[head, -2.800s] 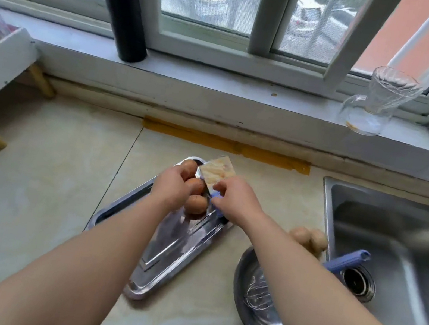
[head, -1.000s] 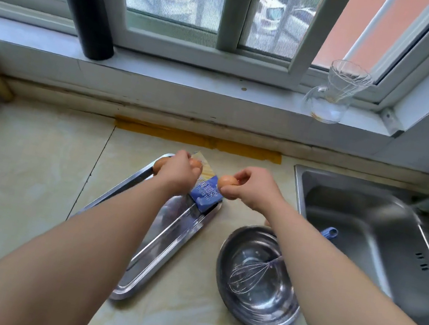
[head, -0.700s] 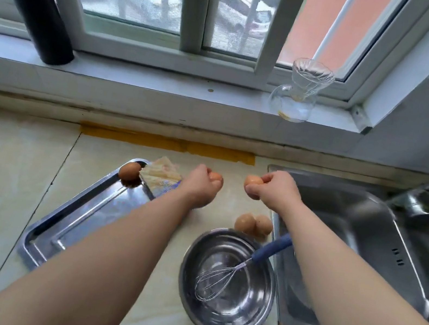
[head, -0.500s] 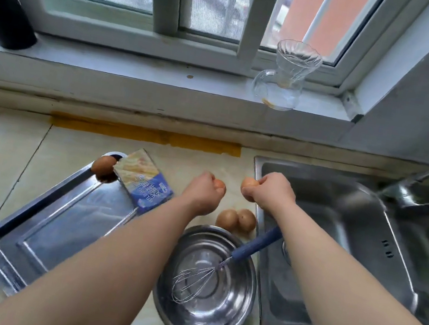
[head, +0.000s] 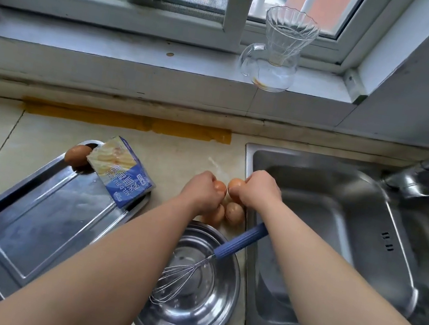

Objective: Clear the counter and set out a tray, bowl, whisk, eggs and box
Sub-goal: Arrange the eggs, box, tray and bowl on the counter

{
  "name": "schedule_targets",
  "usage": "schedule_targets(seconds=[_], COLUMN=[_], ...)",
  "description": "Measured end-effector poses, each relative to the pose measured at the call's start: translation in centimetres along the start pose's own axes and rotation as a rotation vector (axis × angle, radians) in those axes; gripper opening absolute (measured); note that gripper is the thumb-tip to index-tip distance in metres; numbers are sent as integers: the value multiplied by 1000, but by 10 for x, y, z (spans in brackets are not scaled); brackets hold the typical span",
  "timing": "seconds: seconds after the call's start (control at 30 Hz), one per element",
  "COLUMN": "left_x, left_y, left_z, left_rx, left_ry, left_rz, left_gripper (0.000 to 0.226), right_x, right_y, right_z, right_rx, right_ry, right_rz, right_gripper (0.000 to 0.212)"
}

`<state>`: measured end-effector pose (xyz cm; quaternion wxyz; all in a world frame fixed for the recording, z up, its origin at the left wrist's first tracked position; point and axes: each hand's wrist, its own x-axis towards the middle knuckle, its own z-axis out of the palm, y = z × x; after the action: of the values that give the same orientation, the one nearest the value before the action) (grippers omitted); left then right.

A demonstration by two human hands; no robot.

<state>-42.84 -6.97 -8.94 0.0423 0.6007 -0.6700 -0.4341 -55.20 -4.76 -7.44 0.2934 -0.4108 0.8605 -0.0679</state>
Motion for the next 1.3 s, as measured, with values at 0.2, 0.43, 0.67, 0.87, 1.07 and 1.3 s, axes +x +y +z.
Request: schedule_targets(seconds=[0.2,0.43,0.67,0.87,1.07,1.3], left_x=[2,2,-1,-3,-3,-4], left_y=[-1,-2,-4,-4,-7,-7], left_z=[2,2,-1,-5,-7,-7], left_rx=[30,19,-7,19,18,9], left_ry=[6,-9,-17,-18,-8,-20], left_rz=[-11,-24,-21,-16,-18,-21], left_gripper=[39,47,56,40,39,37], right_x=[4,4,3,1,-2,-4], right_y=[4,5,4,5,4,4], right_z=[5,8,8,8,5,8], right_rx=[2,-6,-34,-26,-37,-26], right_ry=[17,20,2,3,10,26], right_rz=[5,9,0,-7,-8,-11], right_gripper=[17,16,14,18,14,12])
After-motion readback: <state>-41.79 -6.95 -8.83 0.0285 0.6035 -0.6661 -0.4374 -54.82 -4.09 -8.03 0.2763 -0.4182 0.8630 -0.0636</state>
